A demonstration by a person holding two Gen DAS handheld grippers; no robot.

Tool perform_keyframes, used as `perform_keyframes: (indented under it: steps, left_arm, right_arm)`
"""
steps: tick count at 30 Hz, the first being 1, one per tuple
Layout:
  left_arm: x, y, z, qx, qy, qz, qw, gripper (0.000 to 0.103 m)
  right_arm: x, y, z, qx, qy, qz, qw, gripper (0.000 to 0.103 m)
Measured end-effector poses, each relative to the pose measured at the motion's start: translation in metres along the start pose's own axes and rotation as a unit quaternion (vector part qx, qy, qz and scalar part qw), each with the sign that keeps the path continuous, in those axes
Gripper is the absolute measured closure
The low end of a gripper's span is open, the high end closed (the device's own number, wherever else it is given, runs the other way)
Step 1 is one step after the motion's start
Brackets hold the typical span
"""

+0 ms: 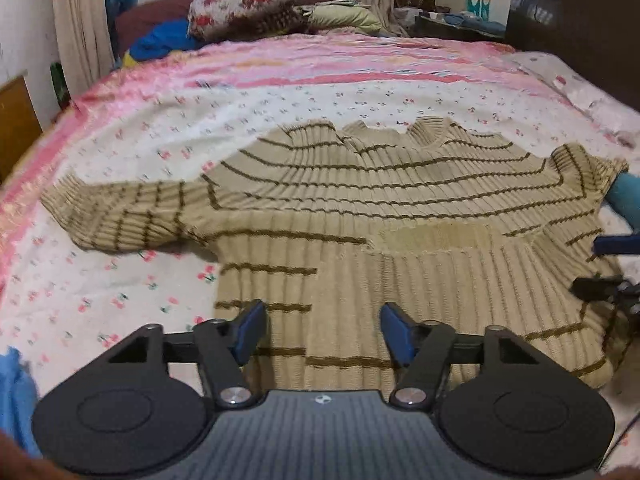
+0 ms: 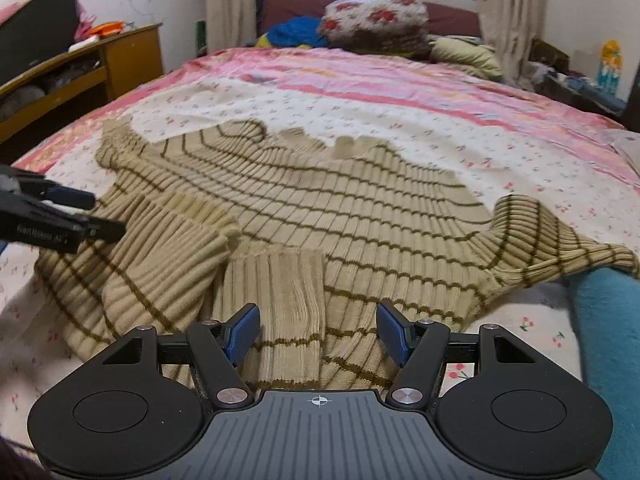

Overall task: Fold small clothes
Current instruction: 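Close the left gripper on the sweater hem while the right gripper grasps the hem too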

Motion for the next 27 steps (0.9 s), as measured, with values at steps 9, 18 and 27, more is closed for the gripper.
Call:
perform_keyframes:
  steps: [9,18,27]
  left_arm:
    - [-0.001,0.006,0.001,-0.025,-0.009,0.061,0.9977,0.081]
    - [-0.050,0.017,0.013,-0.043,0.022,0.124,0.9911,0.088]
    - [-0.127,0.030,0.089,-0.033,0.003,0.138,0.9899,0.089]
  right_arm:
    - [0.014,-0.017,0.003,-0.007,-0.037,-0.052,0.998,0.080]
    - [-0.045,-0.005,-0.002,0.047,0.006,-0.106,0.993,0.096]
    - [-0.135,-0.006,0.049,0.016,0.006,-0.149,0.989,0.097]
Point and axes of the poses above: each gripper's, at about its wrist camera, not at the fingertips, and x roughly the way its jaws point, y to its right, z to its underside, the point moved 8 cm from there along x, roughly the way its jaws point, and after that the axes turned 6 degrees about z, right-handed, at the moved point
